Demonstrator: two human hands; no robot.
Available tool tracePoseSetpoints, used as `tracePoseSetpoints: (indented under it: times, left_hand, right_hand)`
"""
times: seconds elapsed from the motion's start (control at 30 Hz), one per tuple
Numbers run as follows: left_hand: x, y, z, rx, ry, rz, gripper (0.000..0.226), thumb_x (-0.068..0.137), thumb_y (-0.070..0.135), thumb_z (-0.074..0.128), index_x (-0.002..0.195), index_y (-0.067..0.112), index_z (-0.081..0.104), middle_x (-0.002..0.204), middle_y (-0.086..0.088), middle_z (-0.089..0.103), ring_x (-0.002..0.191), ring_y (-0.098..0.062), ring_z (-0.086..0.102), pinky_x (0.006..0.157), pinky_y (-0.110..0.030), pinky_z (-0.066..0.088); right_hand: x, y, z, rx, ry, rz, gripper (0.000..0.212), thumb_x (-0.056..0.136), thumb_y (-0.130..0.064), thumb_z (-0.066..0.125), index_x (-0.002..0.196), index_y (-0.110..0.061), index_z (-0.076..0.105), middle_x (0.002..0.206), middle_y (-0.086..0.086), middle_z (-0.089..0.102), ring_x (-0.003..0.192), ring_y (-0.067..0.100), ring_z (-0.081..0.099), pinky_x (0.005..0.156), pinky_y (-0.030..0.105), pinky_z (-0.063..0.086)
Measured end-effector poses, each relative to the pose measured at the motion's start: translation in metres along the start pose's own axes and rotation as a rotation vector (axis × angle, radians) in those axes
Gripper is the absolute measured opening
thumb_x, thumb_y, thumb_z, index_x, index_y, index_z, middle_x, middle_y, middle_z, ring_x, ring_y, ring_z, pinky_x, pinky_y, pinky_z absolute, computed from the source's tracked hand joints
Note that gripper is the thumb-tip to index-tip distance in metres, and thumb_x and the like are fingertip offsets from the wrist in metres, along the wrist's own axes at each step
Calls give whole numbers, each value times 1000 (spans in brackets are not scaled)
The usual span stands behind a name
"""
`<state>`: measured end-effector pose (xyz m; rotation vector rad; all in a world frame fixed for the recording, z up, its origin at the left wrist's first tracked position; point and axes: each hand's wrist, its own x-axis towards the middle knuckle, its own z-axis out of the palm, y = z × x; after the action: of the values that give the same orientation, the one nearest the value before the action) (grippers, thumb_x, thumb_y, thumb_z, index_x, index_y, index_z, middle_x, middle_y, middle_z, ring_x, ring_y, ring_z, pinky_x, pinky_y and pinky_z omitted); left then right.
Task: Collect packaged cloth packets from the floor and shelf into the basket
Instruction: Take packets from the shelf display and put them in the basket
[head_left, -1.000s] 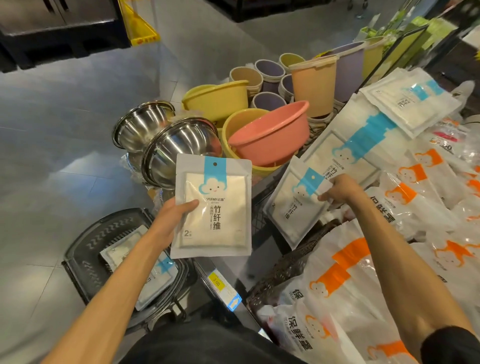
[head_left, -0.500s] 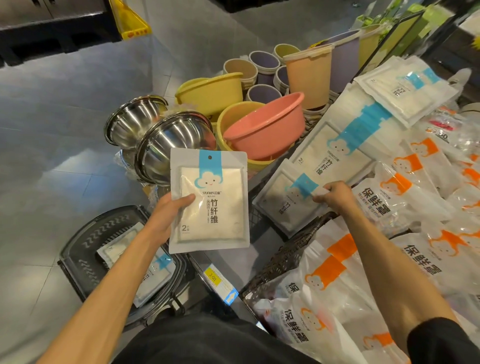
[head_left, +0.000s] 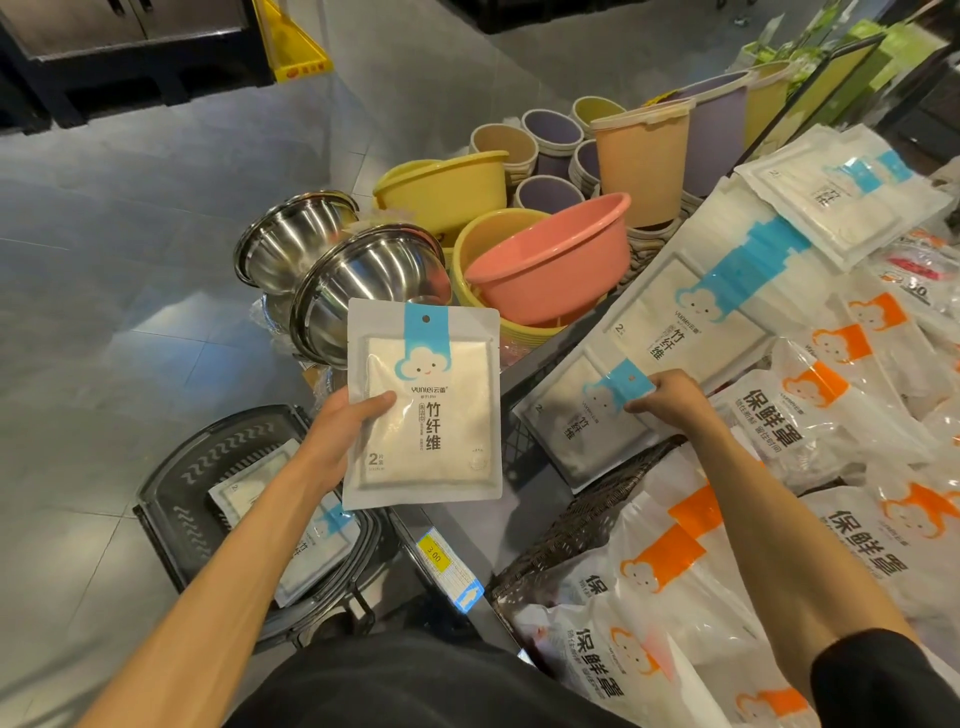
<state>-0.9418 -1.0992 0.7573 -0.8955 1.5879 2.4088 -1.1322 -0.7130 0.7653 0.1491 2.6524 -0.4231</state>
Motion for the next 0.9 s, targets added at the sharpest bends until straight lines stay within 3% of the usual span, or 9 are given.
tracePoseSetpoints:
  times: [0.17, 0.43, 0.67, 0.77, 0.9]
  left_hand:
    - [-2, -1, -1, -8, 10, 11, 23, 97, 8, 61, 118, 15, 66, 109, -8, 76, 99, -24, 74, 81, -39, 58]
    - [0, -2, 3, -36, 10, 20, 21, 96, 7, 62, 115, 15, 67, 104, -4, 77, 92, -19, 75, 69, -29, 60]
    - [-2, -6, 7, -57, -7, 12, 21, 97, 5, 60, 114, 16, 67, 98, -2, 78, 87, -16, 76, 65, -27, 60]
    - [-3, -5, 5, -51, -8, 17, 21, 97, 5, 60, 115, 15, 66, 98, -2, 78, 86, -16, 76, 64, -27, 60]
    - [-2, -5, 1, -49, -15, 20, 22, 97, 6, 61, 117, 15, 66, 101, -2, 78, 89, -17, 75, 67, -28, 60]
  right_hand:
    - [5, -6, 7, 13, 14, 18, 30, 76, -27, 84, 92, -10, 64, 80, 6, 58, 77, 22, 54, 54, 30, 36]
    - [-2, -4, 5, 37, 125, -16, 22, 74, -25, 83, 81, -12, 67, 74, 9, 62, 63, 15, 51, 49, 28, 33]
    - [-4, -5, 5, 74, 142, 4, 35, 75, -28, 85, 101, -9, 72, 83, 8, 64, 80, 23, 57, 54, 30, 35]
    - [-5, -5, 5, 74, 133, 3, 36, 76, -27, 84, 103, -7, 72, 83, 9, 64, 78, 24, 57, 53, 29, 35]
    - [-6, -7, 6, 36, 151, -10, 30, 76, -27, 83, 96, -8, 71, 83, 12, 67, 80, 28, 62, 62, 37, 49]
